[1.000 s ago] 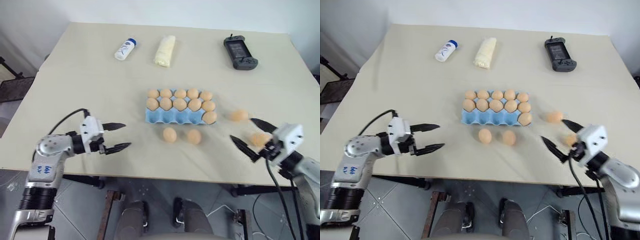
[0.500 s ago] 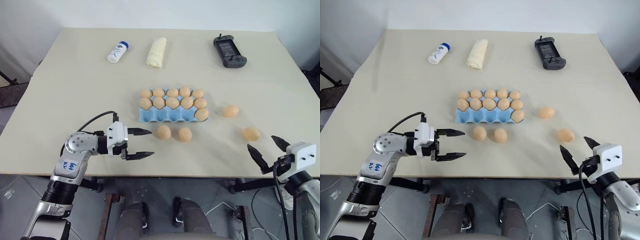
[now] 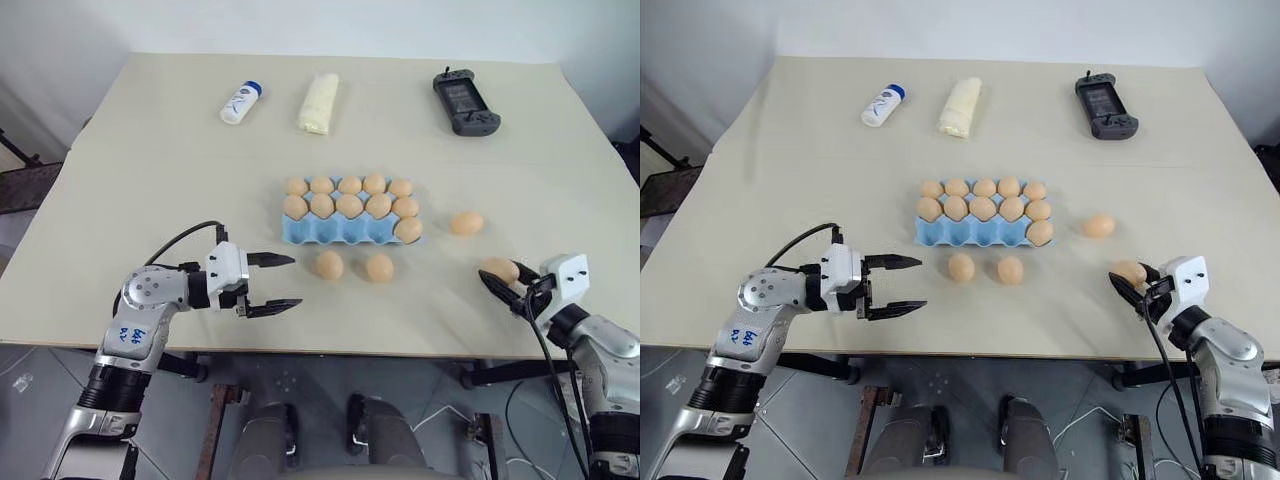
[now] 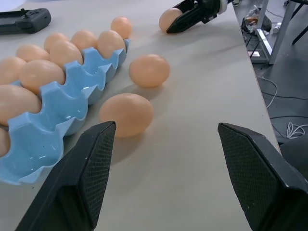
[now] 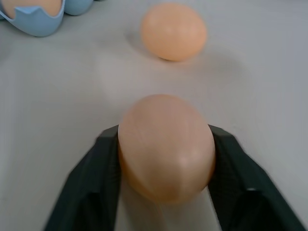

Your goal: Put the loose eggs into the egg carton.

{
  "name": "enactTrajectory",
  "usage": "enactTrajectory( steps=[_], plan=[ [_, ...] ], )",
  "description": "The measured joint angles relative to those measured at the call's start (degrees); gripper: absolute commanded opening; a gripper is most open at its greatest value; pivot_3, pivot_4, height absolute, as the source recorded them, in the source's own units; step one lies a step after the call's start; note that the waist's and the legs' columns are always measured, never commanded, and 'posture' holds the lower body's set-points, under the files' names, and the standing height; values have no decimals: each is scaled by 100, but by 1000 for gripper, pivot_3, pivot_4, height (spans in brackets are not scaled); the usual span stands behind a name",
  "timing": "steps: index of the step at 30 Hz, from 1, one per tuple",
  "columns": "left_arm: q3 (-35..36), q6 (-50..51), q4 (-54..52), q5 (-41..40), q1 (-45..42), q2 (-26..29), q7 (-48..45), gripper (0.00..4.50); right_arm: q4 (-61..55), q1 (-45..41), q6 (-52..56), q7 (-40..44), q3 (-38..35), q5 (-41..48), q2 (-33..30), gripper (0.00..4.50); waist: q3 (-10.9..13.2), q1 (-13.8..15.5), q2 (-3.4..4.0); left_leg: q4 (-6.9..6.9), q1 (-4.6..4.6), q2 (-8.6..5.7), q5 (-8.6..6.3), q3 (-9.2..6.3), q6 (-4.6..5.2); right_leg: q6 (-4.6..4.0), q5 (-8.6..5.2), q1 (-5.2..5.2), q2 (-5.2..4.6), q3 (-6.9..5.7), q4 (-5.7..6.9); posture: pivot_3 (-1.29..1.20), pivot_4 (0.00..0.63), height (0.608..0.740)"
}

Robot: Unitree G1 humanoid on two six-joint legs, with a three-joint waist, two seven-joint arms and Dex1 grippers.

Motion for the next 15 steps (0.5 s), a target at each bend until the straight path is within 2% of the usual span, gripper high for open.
enactTrajectory(
  steps=[4, 7, 10, 15],
  plan=[
    [89, 5, 1, -1, 54, 2, 124, 3600, -600, 75, 258, 305, 130, 204, -20, 1612, 1, 1, 5, -3, 1, 1, 0, -1, -2, 0, 0, -1, 0, 1, 3, 0, 150, 740],
    [216, 14, 97, -1, 129, 1, 250, 3600, -1662, 36, 779, 263, 458, 340, -27, 1612, 1, -46, 6, -2, 2, 6, -3, -1, -7, -1, 0, -6, 0, 5, 8, 0, 150, 740],
    [298, 14, 279, 7, 133, 4, 364, 3600, -2417, -681, 1297, -19, 1188, 190, 98, 1612, 1, -102, 6, 1, 4, 6, -7, -1, -35, -8, 4, -7, 0, 3, 17, 0, 150, 740],
    [316, 48, 269, 28, 177, 60, 473, 3600, -2379, -1421, 1775, -455, 1710, -78, 346, 1612, 1, 5, 5, -2, -10, 5, -4, -10, -39, -10, 6, -15, -4, -3, 6, 0, 150, 740]
  ],
)
